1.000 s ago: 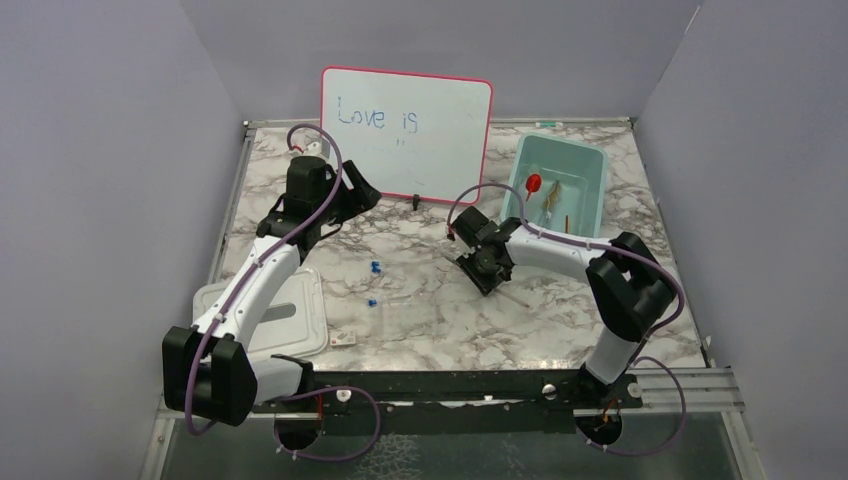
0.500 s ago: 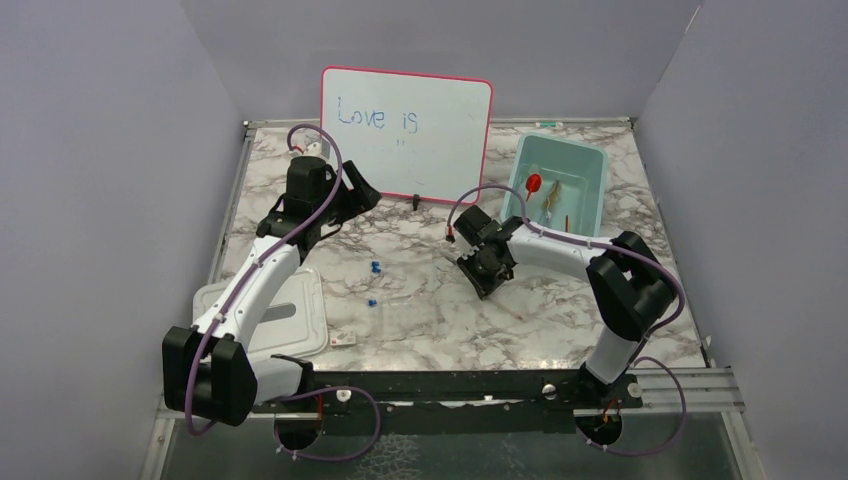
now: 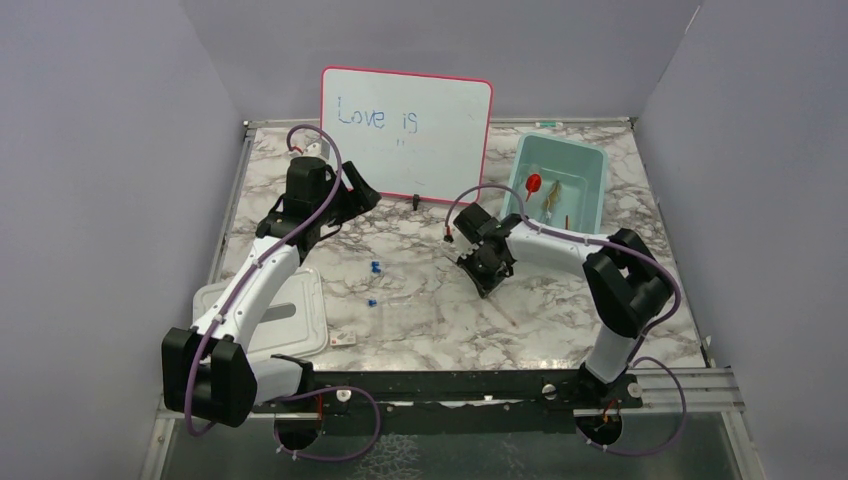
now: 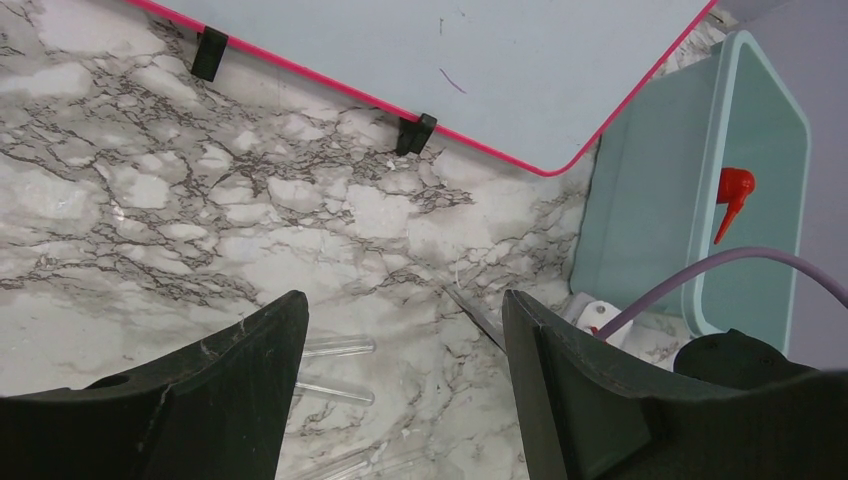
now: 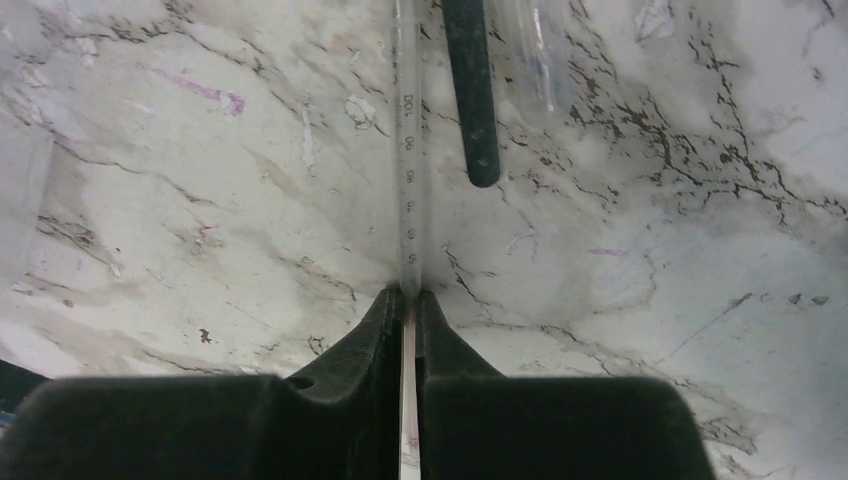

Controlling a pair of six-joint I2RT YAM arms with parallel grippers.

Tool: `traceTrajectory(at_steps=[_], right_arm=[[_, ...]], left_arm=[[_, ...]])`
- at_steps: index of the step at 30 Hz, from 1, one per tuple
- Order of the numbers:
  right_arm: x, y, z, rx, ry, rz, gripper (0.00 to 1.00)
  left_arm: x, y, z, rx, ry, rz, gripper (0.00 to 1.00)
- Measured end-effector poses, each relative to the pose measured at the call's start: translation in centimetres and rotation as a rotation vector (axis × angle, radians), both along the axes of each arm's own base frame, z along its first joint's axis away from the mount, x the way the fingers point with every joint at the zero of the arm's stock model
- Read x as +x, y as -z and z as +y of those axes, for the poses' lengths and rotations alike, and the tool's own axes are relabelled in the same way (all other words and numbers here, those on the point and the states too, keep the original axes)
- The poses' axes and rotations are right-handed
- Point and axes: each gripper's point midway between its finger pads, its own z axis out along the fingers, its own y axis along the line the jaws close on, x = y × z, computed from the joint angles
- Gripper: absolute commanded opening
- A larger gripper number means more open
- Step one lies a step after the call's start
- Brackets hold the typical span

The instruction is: Organize the chemistry lab equipment

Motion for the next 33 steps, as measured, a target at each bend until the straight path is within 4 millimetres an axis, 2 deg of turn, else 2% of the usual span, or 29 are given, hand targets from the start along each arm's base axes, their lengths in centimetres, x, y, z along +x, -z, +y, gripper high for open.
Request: traceTrajectory(at_steps=[4, 7, 10, 17, 21, 25, 28, 30, 33], right_arm=[[-0.1, -0.3, 0.8, 0.043, -0.023, 0.005, 0.04], [-0.2, -1.5, 1.6, 0.102, -0.038, -0.009, 0.04], [0.3, -4.4, 2.6, 0.195, -0.050, -0.077, 0.03], [2.3, -13.0, 4.8, 0.432, -0.041, -0.330, 0.03], [3.8, -16.4, 5.2, 0.505, 0.024, -0.444, 0.04], [6.3, -19.0, 4.3, 0.493, 0.152, -0.557, 0.04], [8.9, -22.8, 3.0, 0.505, 0.278, -0.659, 0.04], [10.9, -25.6, 1.2, 0.513, 0.372, -0.733, 0.04], [13.3, -28.6, -2.7, 0.501, 0.516, -0.818, 0.04]], left_arm=[[0.0, 0.0, 0.1, 0.002, -0.004, -0.002, 0.74], [0.0, -0.1, 0.2, 0.004, -0.008, -0.005, 0.74], [0.1, -0.2, 0.3, 0.007, -0.015, -0.010, 0.74], [0.0, -0.9, 0.6, 0.009, -0.030, -0.031, 0.74], [-0.1, -1.4, 0.7, 0.007, -0.033, -0.045, 0.74], [-0.1, -1.7, 0.7, 0.003, -0.033, -0.056, 0.74], [-0.1, -1.9, 0.7, 0.001, -0.033, -0.061, 0.74], [-0.1, -2.0, 0.7, 0.000, -0.033, -0.065, 0.74], [-0.1, -2.2, 0.7, -0.003, -0.034, -0.068, 0.74]])
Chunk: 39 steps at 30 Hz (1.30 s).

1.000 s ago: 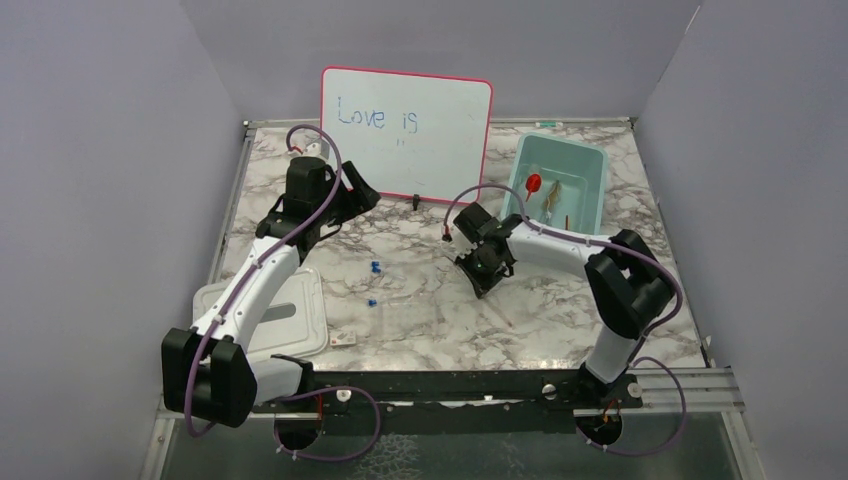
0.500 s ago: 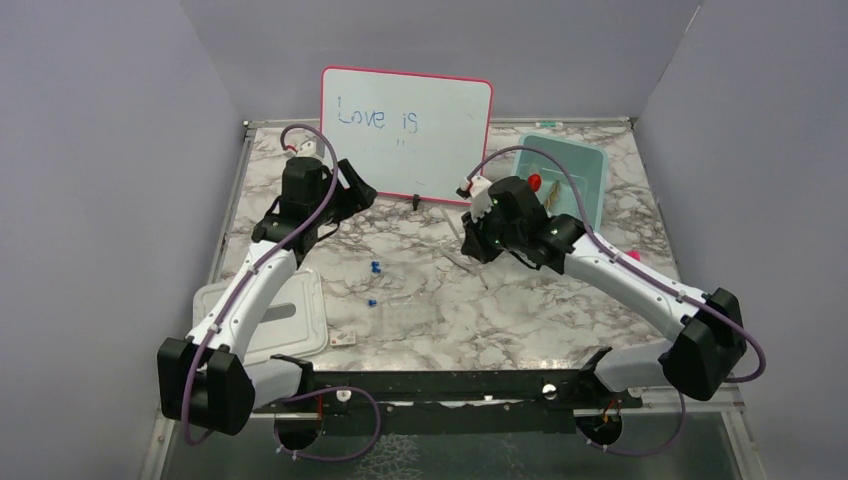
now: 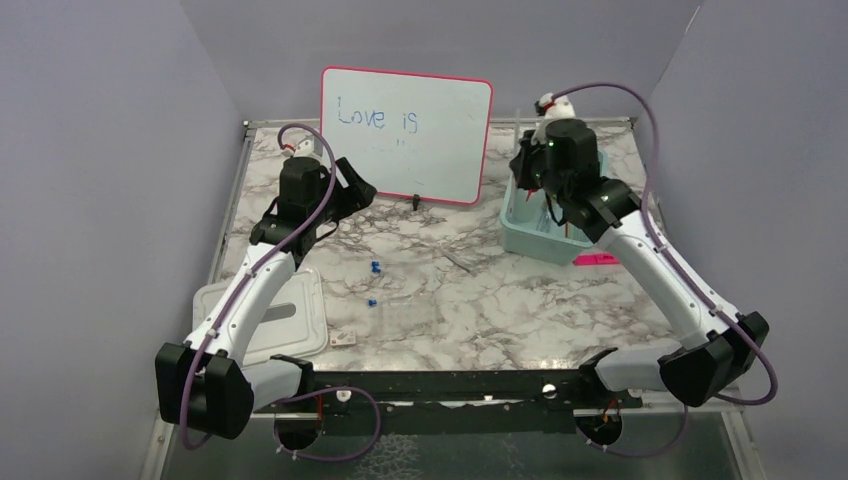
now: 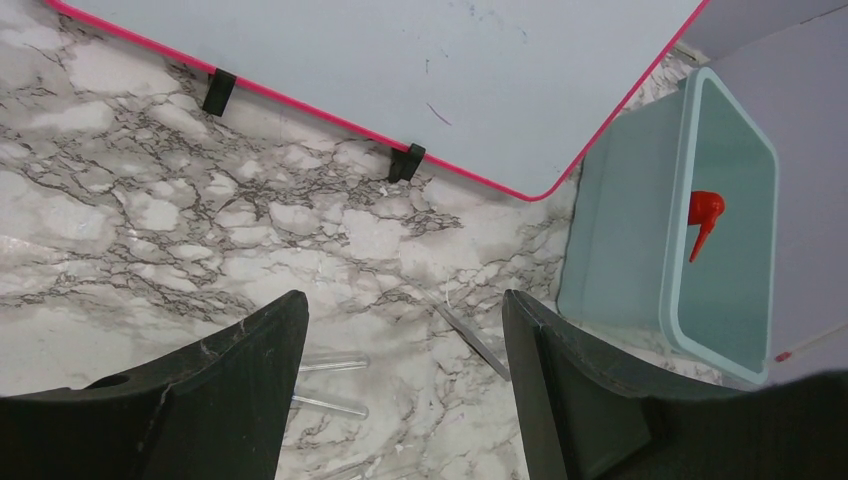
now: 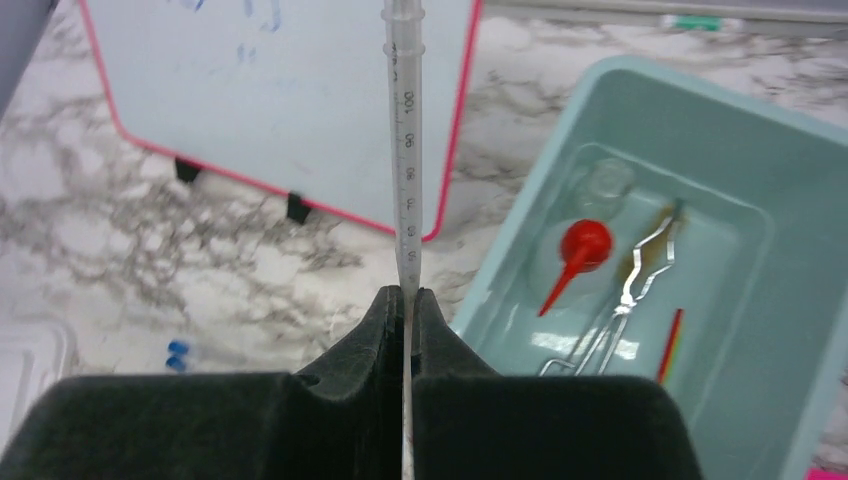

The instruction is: Organize the chemistry lab equipment

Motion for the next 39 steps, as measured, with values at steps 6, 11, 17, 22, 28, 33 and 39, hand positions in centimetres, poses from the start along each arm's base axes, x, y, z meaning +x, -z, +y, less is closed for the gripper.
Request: traceTrajectory(at_steps=[6, 11, 17, 22, 28, 33, 39], right_arm=[[2.9, -1.5, -9.9, 0.001, 0.287, -0.004, 0.05], [3.0, 0.0, -15.6, -0.003, 0.453, 0.064, 0.06], [3.5, 4.8, -16.4, -0.007, 0.482, 0.185, 0.06], [3.9, 11.4, -16.4, -0.025, 0.467, 0.351, 0.06], [4.6, 16.8, -15.8, -0.048, 0.447, 0.488, 0.07], [4.8, 19.5, -15.6, -0.061, 0.449, 0.556, 0.11], [4.8, 21.0, -15.8, -0.070, 0.476, 0.596, 0.26]], left_arm=[[0.2, -0.3, -0.1, -0.010, -0.004, -0.009, 0.74], [0.3, -0.4, -0.1, -0.014, -0.005, -0.013, 0.74], [0.5, 0.1, -0.3, -0.015, 0.000, -0.003, 0.74], [0.6, 0.5, -0.5, -0.017, 0.007, 0.010, 0.74], [0.7, 1.1, -0.6, -0.016, 0.014, 0.027, 0.74], [0.8, 1.5, -0.6, -0.013, 0.014, 0.038, 0.74], [0.8, 1.6, -0.6, -0.007, 0.016, 0.039, 0.74]])
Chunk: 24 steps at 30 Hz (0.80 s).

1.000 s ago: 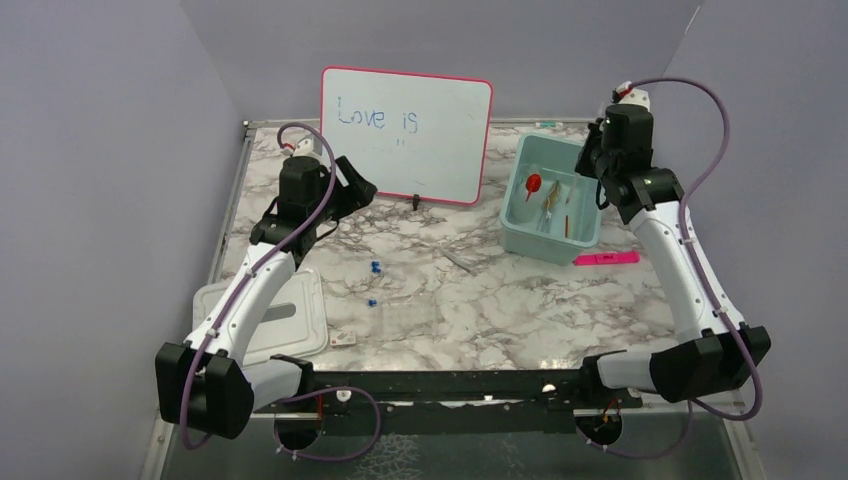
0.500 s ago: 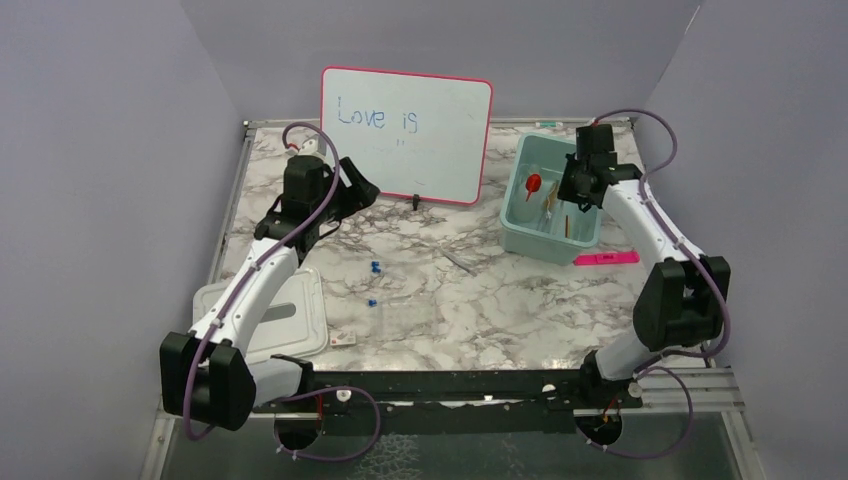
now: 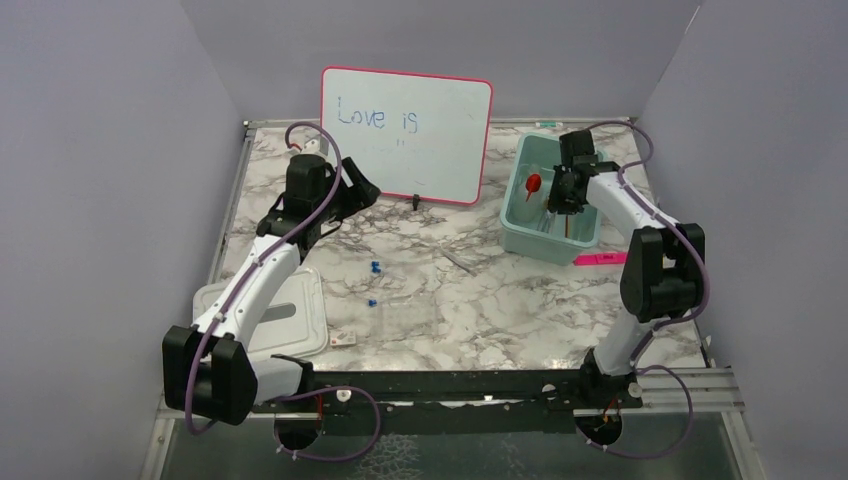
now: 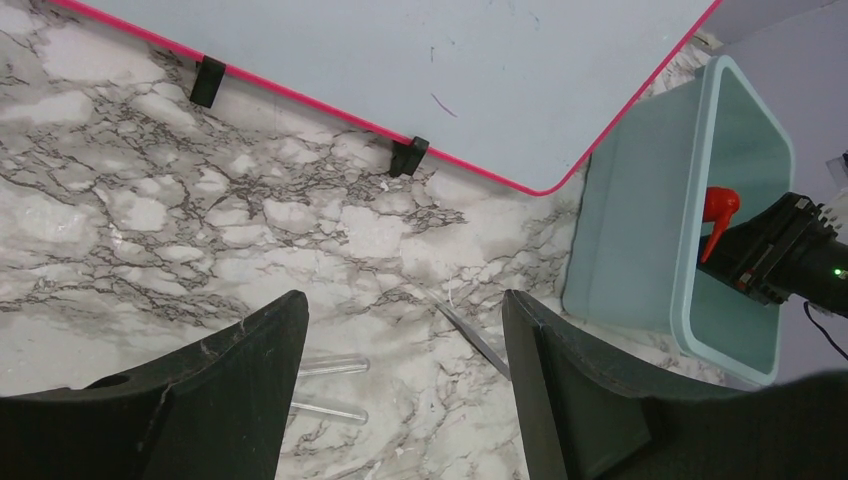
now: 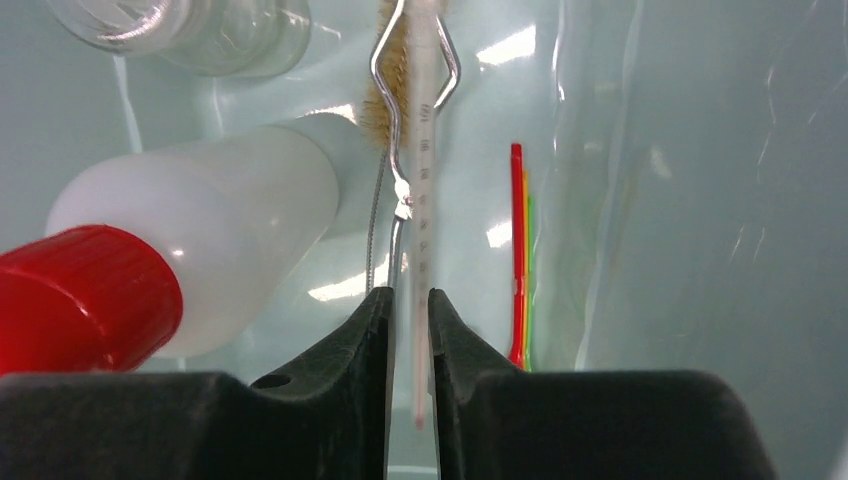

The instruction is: Organize the chemistry lab equipment

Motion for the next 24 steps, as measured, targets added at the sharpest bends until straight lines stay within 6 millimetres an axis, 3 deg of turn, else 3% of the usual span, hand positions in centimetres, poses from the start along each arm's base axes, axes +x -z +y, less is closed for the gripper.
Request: traceTrajectory(at_steps=[8, 11, 15, 17, 20, 24], right_arm=[[1.4, -2.5, 0.2, 0.011, 0.010, -0.049, 0.33], [1.1, -4.7, 0.2, 0.015, 0.001, -0.093, 0.36], [0.5, -9.4, 1.5, 0.035, -0.064, -0.209, 0.42], [-0.3, -12.1, 3.1, 0.040, -0.122, -0.275, 0.45], [-1.9, -15.5, 7.3, 0.049, -0.262, -0.368, 0.50], [-4.6, -17.7, 13.4, 0.065, -0.479, -0.449, 0.55]], left_arm=[[1.0, -2.2, -0.1, 0.012, 0.009, -0.048, 0.74], [1.1, -2.7, -0.1, 0.016, 0.011, -0.061, 0.74], [1.1, -2.6, 0.0, 0.026, 0.008, -0.058, 0.74], [1.1, -2.6, 0.2, 0.029, 0.001, -0.060, 0.74], [1.1, -2.7, 0.4, 0.034, -0.011, -0.064, 0.74], [0.8, -3.1, 0.9, 0.040, -0.031, -0.078, 0.74]])
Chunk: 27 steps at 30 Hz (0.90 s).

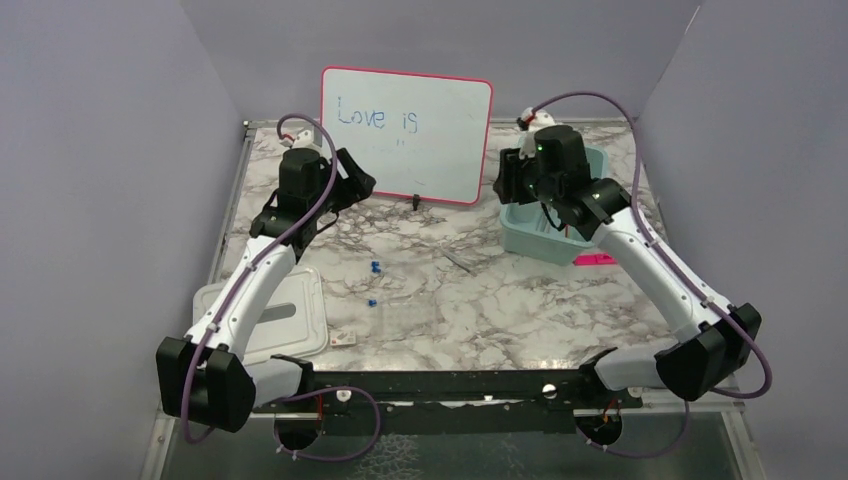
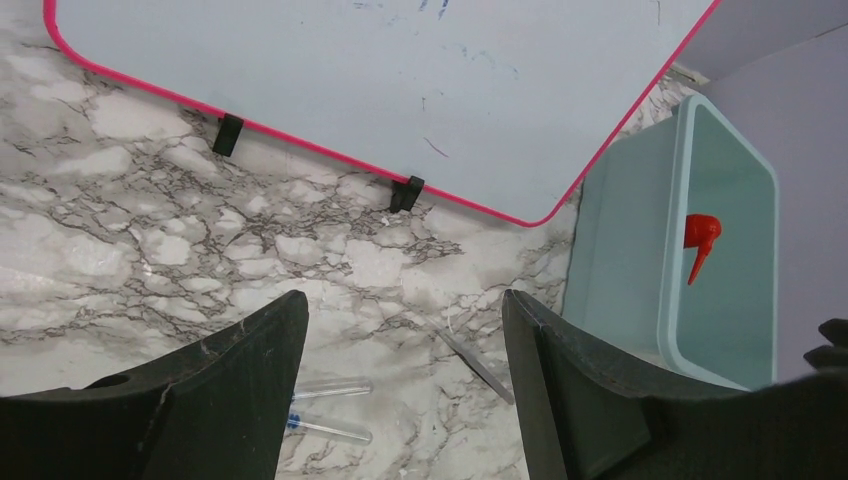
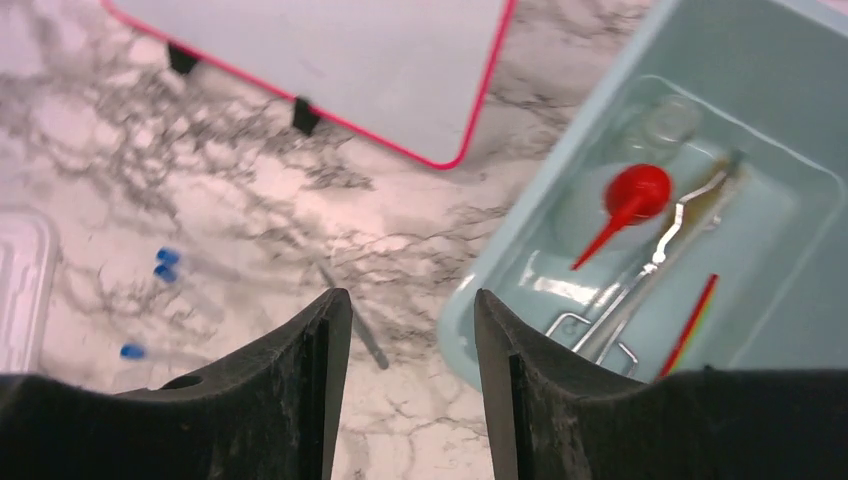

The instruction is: Organize the chemistry lab equipment

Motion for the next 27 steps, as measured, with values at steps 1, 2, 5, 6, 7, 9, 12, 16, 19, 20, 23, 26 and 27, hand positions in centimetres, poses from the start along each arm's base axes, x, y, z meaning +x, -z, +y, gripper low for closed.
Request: traceTrajectory(at_steps=[1, 2, 5, 6, 7, 9, 12, 16, 19, 20, 23, 26, 27], right_arm=[[-0.7, 0.1, 1.4, -0.010, -0.054, -0.006, 0.56], [-1.4, 0.3, 2.6, -0.021, -0.101, -0.009, 0.57], [-3.3, 2.5, 6.1, -0.072, -0.231, 0.022, 0.59], [-3.8, 3.7, 7.1, -0.093, -0.267, 0.043, 0.58], [-4.2, 4.9, 7.9, -0.112, -0.298, 0.066, 0.58], [-5.1, 7.9, 9.3, -0.153, -0.348, 0.129, 0.56], [-6.2, 12.6, 10.1, -0.210, -0.386, 0.234, 0.52], [-7.1, 16.7, 9.7, -0.257, -0.393, 0.330, 0.46], [-6.9, 17.8, 10.1, -0.259, -0.399, 0.344, 0.42], [-6.7, 18.1, 10.3, -0.256, -0.401, 0.343, 0.41], [-6.3, 19.3, 10.9, -0.254, -0.409, 0.353, 0.39], [-6.0, 20.8, 11.7, -0.250, -0.427, 0.380, 0.38], [-5.9, 21.1, 12.0, -0.249, -0.432, 0.385, 0.38]], left_arm=[[-0.1, 0.0, 0.1, 0.001, -0.004, -0.001, 0.74], [-0.2, 0.0, 0.2, 0.002, -0.010, -0.004, 0.74], [-0.7, 0.0, 0.6, 0.004, -0.023, -0.005, 0.74], [-0.8, 0.1, 0.6, 0.003, -0.027, -0.004, 0.74], [-0.9, 0.1, 0.7, 0.003, -0.028, -0.003, 0.74], [-1.2, 0.4, 0.8, 0.002, -0.031, 0.005, 0.74], [-1.5, 0.9, 0.8, -0.001, -0.034, 0.017, 0.74], [-1.7, 1.2, 0.9, -0.002, -0.036, 0.027, 0.74], [-1.7, 1.2, 0.9, -0.003, -0.037, 0.027, 0.74], [-1.7, 1.2, 0.9, -0.003, -0.037, 0.027, 0.74], [-1.7, 1.2, 0.9, -0.003, -0.036, 0.026, 0.74], [-1.7, 1.2, 0.9, -0.003, -0.036, 0.027, 0.74], [-1.7, 1.2, 0.9, -0.003, -0.036, 0.027, 0.74]])
